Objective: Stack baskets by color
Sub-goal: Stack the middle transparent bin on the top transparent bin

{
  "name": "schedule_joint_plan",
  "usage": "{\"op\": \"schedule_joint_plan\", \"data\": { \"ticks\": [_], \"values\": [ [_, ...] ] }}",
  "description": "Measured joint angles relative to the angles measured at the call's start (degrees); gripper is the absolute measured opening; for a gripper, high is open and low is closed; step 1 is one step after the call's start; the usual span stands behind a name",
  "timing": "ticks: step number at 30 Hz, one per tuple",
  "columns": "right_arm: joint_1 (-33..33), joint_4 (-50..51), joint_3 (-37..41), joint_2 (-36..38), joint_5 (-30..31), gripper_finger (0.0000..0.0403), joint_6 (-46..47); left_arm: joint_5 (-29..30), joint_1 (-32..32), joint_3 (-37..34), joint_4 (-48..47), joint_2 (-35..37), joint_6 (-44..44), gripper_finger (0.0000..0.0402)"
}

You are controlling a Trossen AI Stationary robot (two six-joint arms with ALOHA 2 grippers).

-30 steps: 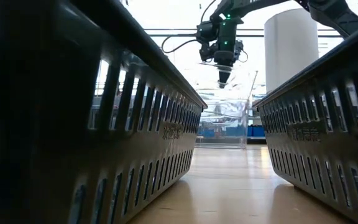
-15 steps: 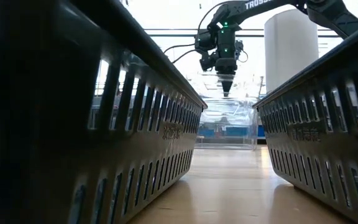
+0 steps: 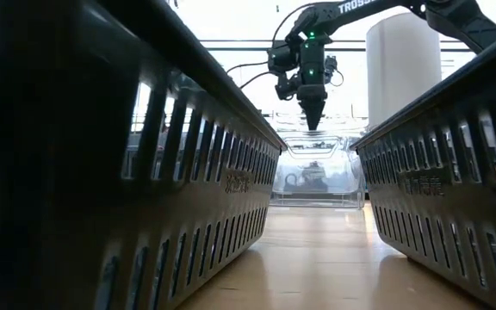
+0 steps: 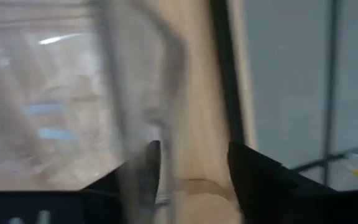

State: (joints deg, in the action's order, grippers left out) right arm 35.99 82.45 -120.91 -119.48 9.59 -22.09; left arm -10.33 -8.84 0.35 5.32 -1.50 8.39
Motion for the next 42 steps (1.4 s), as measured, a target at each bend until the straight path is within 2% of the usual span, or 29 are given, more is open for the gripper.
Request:
{"op": "schedule_joint_plan", "data": {
  "ticks": [4, 8, 13, 17, 19, 29, 34, 42],
  "values": [
    [-0.5, 0.7, -1.8, 0.02, 1.72, 0.0215, -1.19, 0.0, 0.0, -0.01, 0.0, 0.0, -0.01, 0.0117],
    [-0.88, 0.76, -2.78, 0.06, 1.17, 0.0196, -1.59, 0.0, 0.0, -0.01, 0.0, 0.01, -0.01, 0.0117],
    [-0.35, 0.92, -2.79, 0.07, 0.46, 0.0117, -1.65, 0.0, 0.0, 0.0, 0.0, 0.0, -0.01, 0.0117],
    [0.62, 1.08, -2.79, 0.07, -3.24, 0.003, -1.67, 0.0, 0.0, 0.0, 0.0, 0.0, -0.01, 0.0117],
    [1.1, 2.14, -2.79, 0.02, -5.57, 0.0012, -1.9, 0.0, -0.01, -0.01, 0.0, 0.0, -0.01, 0.0117],
    [3.35, 4.13, -2.77, 0.0, -11.39, 0.0008, -1.84, 0.0, -0.02, -0.01, 0.0, 0.0, -0.01, 0.0117],
    [3.67, 5.01, -2.76, -0.21, -16.57, 0.0005, -1.9, 0.0, -0.02, -0.01, 0.0, 0.0, -0.01, 0.0117],
    [3.69, 5.5, -2.57, -2.44, -16.73, 0.0005, -1.93, 0.0, 0.0, 0.01, -0.02, 0.02, -0.01, 0.0117]
  ]
}}
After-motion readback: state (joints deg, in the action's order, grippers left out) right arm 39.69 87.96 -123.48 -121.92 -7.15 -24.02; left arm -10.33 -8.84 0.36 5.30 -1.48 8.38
